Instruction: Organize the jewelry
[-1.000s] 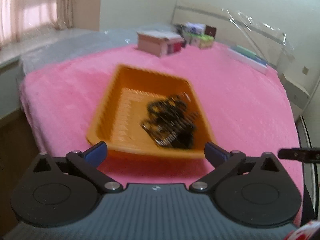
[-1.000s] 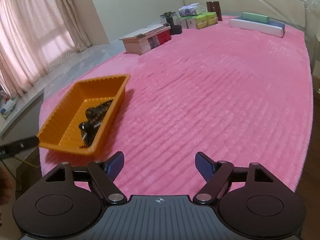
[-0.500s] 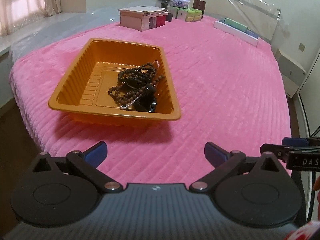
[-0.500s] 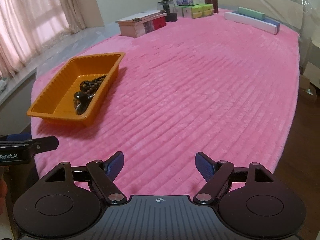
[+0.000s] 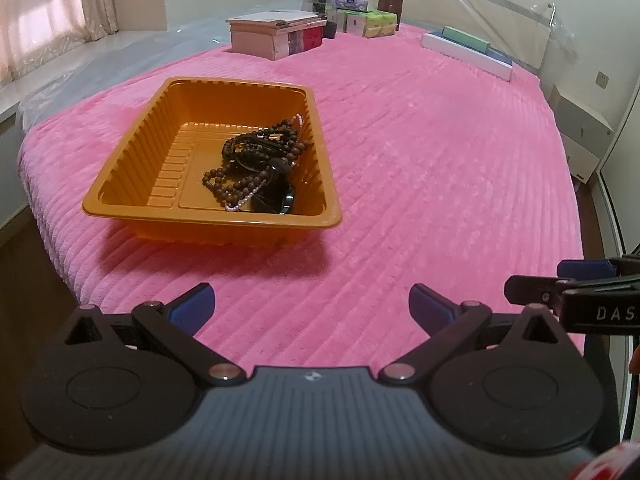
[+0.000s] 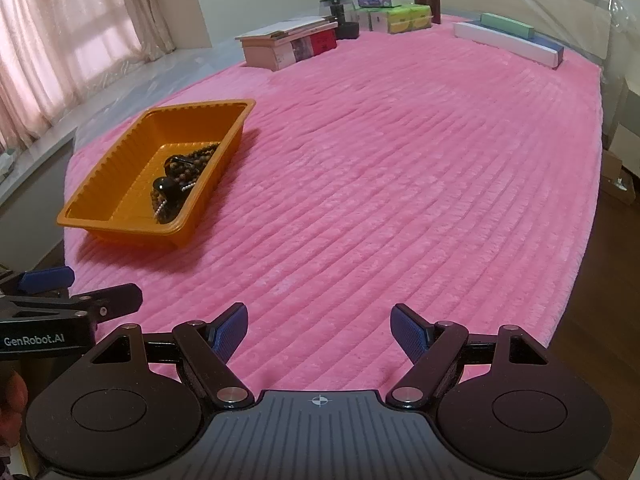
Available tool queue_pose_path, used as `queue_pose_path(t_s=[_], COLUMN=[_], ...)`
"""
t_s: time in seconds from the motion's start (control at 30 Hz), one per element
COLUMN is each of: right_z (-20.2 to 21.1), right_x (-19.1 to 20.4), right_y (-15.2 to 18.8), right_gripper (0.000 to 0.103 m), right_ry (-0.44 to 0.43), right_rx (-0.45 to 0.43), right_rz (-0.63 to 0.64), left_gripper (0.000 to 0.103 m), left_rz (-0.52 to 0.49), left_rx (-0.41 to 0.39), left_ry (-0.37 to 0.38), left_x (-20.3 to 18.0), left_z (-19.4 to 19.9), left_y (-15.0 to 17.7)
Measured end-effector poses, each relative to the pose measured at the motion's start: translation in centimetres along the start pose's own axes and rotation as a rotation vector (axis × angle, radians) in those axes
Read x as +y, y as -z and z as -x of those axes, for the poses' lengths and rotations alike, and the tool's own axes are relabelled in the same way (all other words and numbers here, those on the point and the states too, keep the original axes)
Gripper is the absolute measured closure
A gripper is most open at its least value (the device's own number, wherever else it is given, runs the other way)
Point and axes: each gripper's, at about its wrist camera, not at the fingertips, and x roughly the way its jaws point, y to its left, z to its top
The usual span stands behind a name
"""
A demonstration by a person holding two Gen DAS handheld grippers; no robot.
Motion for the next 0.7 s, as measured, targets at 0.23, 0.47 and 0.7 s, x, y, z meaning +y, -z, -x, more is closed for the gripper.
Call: queue_pose_path(t_s=[0.23,0.47,0.7], right_z=[-0.3,-0.5,-0.62], right_x=[0.05,0.07,-0.01], right_y=[-0.1,-0.02,0.03], right_gripper=[0.025,0.025,0.025], right_ry=[0.0,0.003,-0.002], right_rx=[0.01,0.01,0.014], right_rz=[0.001,-0.004,-0.005], left_gripper=[0.001,0.001,0.001], left_rz=[-0.002,-0.008,-0.01], left_rx=[0.006,0.007,0.01], left_ry=[0.003,0.003,0.004], left_x=[-0.11,-0.24,-0.33], left_z=[-0.31,-0.42,-0.54], left_y=[0.17,0.27,0.24])
